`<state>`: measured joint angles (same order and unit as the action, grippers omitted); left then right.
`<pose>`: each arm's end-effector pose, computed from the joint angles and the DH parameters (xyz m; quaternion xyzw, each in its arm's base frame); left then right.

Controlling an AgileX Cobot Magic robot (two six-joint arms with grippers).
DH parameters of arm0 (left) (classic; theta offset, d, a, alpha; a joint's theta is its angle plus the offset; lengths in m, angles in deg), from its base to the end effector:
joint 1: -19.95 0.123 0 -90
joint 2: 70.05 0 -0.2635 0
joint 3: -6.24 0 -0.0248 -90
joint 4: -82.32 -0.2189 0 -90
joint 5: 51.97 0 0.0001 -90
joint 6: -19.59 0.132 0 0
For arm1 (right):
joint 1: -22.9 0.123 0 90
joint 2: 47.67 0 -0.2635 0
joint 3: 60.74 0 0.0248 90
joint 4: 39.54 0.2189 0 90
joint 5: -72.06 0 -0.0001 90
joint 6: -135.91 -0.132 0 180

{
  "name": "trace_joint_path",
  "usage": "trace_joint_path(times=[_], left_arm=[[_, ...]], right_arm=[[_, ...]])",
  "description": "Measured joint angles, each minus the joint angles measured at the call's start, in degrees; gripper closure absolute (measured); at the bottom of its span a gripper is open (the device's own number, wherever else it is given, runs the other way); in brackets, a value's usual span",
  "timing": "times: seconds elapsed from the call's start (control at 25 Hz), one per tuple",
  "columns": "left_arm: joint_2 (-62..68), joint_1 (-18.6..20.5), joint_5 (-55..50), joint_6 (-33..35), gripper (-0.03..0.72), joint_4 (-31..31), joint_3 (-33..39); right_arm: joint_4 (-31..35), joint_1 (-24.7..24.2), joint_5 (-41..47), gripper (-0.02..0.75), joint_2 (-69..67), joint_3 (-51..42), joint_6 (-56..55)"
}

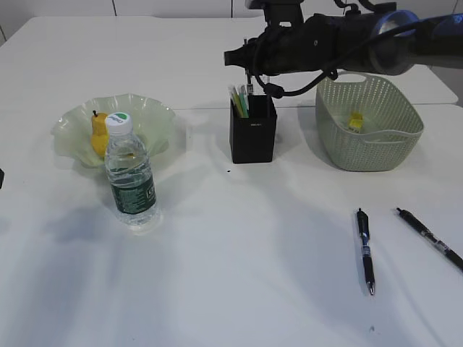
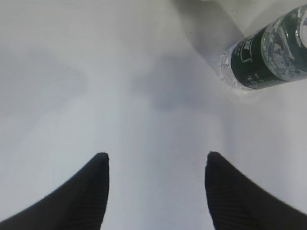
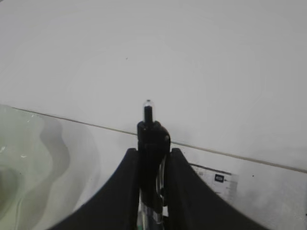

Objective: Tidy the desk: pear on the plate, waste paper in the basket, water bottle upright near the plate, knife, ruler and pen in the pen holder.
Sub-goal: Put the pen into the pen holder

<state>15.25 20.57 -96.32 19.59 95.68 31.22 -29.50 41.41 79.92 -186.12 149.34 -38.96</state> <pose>0.2499 -0.0186 0.2160 -0.0685 0.9686 -0.0964 0.2186 0.5027 0.1716 0.1942 -0.1074 0.8417 0.1169 0.5161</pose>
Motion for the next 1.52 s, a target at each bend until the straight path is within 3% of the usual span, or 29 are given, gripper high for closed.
trace_joint_path(times=[0.48, 0.84, 1.04, 1.24, 1.52], left_arm=[[0.0, 0.0, 0.0, 0.0, 0.241, 0.0, 0.0], [0.0, 0.0, 0.08, 0.0, 0.241, 0.0, 0.0], [0.0, 0.0, 0.08, 0.0, 0.241, 0.0, 0.0], [0.0, 0.0, 0.08, 0.0, 0.241, 0.0, 0.0], [0.0, 0.0, 0.08, 0.0, 0.241, 0.0, 0.0]], right_arm=[[2.1, 0.0, 2.64, 0.598, -0.58, 0.0, 0.0], [2.1, 0.0, 4.0, 0.474, -0.58, 0.0, 0.0], [2.1, 0.0, 6.15, 0.454, 0.83, 0.0, 0.0], [2.1, 0.0, 13.93, 0.454, 6.19, 0.0, 0.0], [-0.21, 0.0, 34.33, 0.454, 12.92, 0.0, 0.0]])
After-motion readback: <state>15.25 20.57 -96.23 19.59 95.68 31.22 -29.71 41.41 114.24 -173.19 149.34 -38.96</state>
